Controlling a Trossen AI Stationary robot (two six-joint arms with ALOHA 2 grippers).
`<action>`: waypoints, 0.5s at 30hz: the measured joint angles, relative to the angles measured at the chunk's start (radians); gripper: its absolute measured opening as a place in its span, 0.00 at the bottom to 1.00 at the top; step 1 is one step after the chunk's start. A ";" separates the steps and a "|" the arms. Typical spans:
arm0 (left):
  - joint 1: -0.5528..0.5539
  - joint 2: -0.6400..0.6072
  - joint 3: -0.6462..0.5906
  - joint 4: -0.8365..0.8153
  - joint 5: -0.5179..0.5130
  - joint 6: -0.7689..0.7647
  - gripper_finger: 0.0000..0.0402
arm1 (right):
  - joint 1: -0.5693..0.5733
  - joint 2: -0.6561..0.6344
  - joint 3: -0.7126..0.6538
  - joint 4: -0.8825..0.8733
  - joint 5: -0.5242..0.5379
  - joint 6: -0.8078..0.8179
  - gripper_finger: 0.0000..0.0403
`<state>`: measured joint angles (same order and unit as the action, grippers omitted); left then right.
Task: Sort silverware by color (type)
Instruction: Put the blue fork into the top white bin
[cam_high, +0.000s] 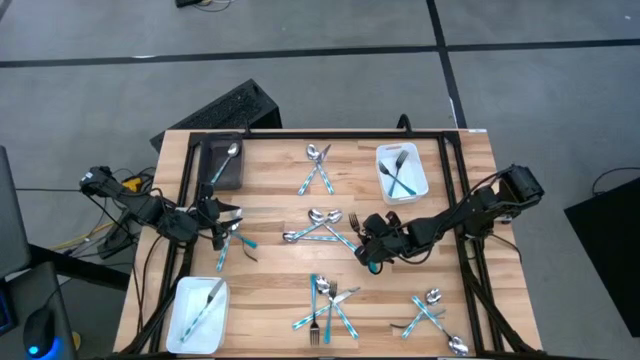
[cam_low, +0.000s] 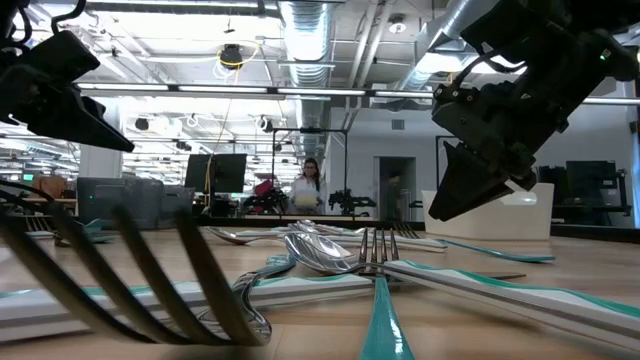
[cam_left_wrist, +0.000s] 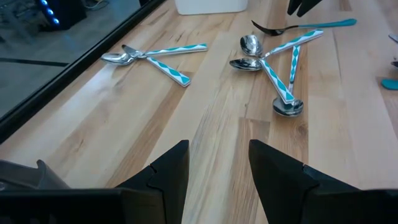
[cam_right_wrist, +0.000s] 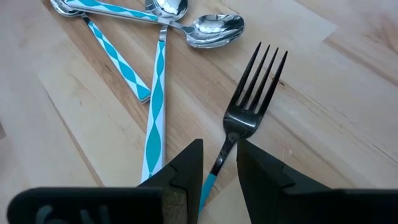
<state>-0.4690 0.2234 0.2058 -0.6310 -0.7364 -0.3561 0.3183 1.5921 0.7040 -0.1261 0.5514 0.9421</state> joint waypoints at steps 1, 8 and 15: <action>0.000 0.000 0.000 0.000 0.000 0.000 0.39 | 0.000 0.000 0.000 0.000 0.000 0.000 0.30; 0.000 0.000 0.000 0.000 0.000 0.000 0.39 | 0.000 0.000 0.000 0.000 0.000 -0.005 0.30; 0.000 0.000 0.000 0.000 0.000 0.000 0.39 | 0.009 0.000 0.000 0.000 0.016 -0.008 0.30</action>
<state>-0.4690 0.2234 0.2058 -0.6312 -0.7364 -0.3561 0.3276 1.5921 0.7040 -0.1265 0.5674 0.9340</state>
